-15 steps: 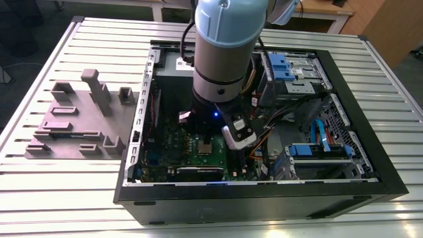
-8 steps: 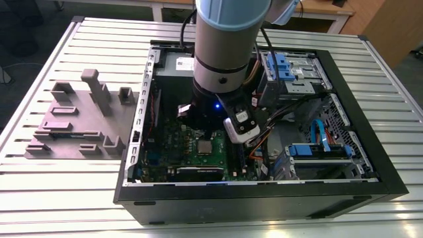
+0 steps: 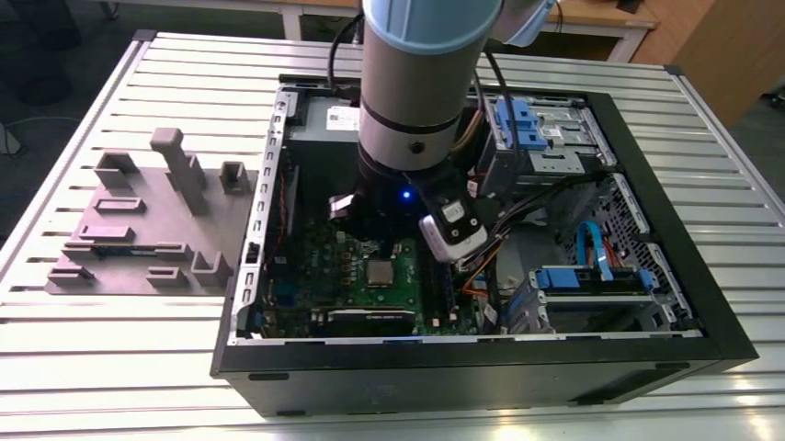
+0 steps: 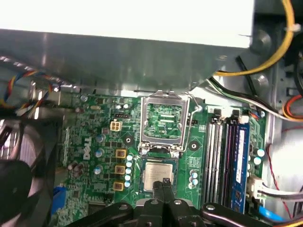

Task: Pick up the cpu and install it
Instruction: 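Close the cpu cover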

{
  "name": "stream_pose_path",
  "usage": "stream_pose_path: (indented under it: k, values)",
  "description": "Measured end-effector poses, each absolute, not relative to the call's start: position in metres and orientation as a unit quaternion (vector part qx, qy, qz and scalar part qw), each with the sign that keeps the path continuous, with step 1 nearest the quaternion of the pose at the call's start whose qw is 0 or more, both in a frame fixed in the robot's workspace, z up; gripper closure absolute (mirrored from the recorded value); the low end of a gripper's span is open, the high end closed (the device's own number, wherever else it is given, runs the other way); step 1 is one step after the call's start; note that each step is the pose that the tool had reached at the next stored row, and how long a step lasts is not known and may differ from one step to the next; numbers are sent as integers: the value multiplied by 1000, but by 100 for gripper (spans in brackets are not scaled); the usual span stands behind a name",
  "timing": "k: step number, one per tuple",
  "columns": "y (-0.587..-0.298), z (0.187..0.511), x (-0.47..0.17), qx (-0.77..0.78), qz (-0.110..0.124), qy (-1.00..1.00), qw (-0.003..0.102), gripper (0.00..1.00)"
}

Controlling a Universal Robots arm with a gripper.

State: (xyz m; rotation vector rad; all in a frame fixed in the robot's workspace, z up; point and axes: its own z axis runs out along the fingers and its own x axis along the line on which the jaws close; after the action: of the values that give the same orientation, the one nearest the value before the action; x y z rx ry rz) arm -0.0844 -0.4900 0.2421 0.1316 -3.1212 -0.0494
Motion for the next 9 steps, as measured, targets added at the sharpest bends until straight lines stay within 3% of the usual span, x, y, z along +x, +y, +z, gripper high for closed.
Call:
stream_pose_path:
  k: [9]
  values:
    - [-490, 242, -84, 120, -15, -993, 10, 90]
